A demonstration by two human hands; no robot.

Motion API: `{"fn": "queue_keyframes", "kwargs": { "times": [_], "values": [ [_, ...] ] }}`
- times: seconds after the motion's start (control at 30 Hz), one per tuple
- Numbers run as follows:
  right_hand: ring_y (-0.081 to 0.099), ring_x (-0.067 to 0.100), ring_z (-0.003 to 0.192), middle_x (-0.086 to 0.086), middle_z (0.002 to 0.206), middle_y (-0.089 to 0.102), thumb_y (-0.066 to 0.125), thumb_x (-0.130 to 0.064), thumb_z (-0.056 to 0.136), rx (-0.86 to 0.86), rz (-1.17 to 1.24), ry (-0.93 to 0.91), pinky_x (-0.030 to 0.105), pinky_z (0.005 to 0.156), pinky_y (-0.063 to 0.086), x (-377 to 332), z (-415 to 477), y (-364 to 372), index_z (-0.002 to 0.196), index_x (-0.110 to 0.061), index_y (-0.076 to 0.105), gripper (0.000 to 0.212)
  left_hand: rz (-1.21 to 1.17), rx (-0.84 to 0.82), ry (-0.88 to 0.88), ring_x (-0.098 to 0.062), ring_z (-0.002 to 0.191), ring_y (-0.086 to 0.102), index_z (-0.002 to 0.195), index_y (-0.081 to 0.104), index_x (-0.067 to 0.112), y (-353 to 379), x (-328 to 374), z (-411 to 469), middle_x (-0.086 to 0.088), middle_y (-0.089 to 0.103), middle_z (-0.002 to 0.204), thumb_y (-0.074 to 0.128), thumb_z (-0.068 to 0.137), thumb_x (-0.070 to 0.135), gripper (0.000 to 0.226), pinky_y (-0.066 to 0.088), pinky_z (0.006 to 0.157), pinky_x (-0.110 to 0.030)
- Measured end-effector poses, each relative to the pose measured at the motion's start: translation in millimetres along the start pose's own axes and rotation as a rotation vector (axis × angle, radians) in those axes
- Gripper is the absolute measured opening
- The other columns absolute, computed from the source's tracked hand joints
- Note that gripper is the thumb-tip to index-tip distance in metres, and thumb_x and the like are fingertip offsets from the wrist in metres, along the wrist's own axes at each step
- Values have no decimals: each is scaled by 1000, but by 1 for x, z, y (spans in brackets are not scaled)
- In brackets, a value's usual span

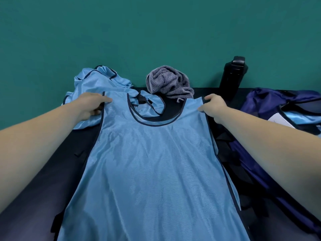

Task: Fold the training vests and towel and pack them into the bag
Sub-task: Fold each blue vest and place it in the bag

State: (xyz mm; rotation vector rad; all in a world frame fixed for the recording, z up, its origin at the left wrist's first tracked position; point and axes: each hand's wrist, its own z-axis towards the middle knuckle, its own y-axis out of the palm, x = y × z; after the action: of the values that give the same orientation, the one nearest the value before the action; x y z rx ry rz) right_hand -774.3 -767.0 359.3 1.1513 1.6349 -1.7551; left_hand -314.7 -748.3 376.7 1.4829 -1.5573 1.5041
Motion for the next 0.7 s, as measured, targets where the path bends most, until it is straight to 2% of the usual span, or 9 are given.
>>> {"fn": "queue_keyframes", "kwargs": {
  "times": [0.07, 0.13, 0.27, 0.33, 0.43, 0.57, 0.7],
  "values": [
    [68, 26, 106, 6, 113, 64, 81, -4, 85, 29, 16, 3, 32, 78, 54, -2, 3, -1, 111, -22, 60, 38, -17, 16, 15, -16, 69, 55, 88, 69, 20, 0, 3, 0, -4, 65, 87, 83, 90, 22, 14, 45, 57, -29],
    [66, 25, 107, 6, 119, 62, 81, -5, 87, 55, 32, 7, 28, 74, 50, -2, 7, 0, 118, -21, 61, 40, -33, 65, 30, -15, 63, 49, 78, 63, 23, 3, 8, 1, -3, 60, 83, 81, 93, 21, 23, 43, 57, -28],
    [60, 23, 105, 8, 128, 60, 80, -5, 89, 52, -7, 17, 29, 75, 48, 3, 12, 4, 132, -18, 59, 49, -6, 126, 37, -16, 59, 46, 76, 60, 22, 10, 8, 2, -6, 58, 81, 82, 93, 23, 28, 42, 54, -28],
    [60, 22, 101, 8, 128, 60, 79, -6, 89, 52, -25, 21, 26, 65, 46, 5, 14, 5, 131, -17, 58, 48, -9, 138, 46, -16, 59, 47, 77, 59, 23, 13, 4, 2, -8, 58, 85, 84, 91, 23, 28, 42, 54, -28],
    [56, 17, 90, 7, 126, 57, 78, -9, 90, 50, -53, 26, 26, 60, 44, 4, 13, 4, 141, -14, 52, 57, -35, 146, 56, -17, 64, 53, 94, 69, 19, 12, 3, -6, -7, 65, 91, 87, 88, 26, 20, 47, 58, -28],
    [57, 26, 107, 10, 130, 56, 74, -16, 91, 52, -81, -13, 32, 81, 45, -6, 2, -1, 151, -12, 41, 68, 11, 156, 118, -18, 73, 56, 101, 67, 18, 9, 2, -27, -9, 64, 99, 86, 90, 26, 23, 51, 69, -32],
    [55, 29, 124, 12, 144, 50, 68, -17, 93, 65, -171, -108, 30, 88, 43, -21, -30, -13, 152, -12, 42, 65, 123, 212, 185, -17, 105, 61, 137, 55, 23, 4, -1, -70, 3, 61, 125, 86, 88, 37, 59, 47, 85, -32]
  ]
}}
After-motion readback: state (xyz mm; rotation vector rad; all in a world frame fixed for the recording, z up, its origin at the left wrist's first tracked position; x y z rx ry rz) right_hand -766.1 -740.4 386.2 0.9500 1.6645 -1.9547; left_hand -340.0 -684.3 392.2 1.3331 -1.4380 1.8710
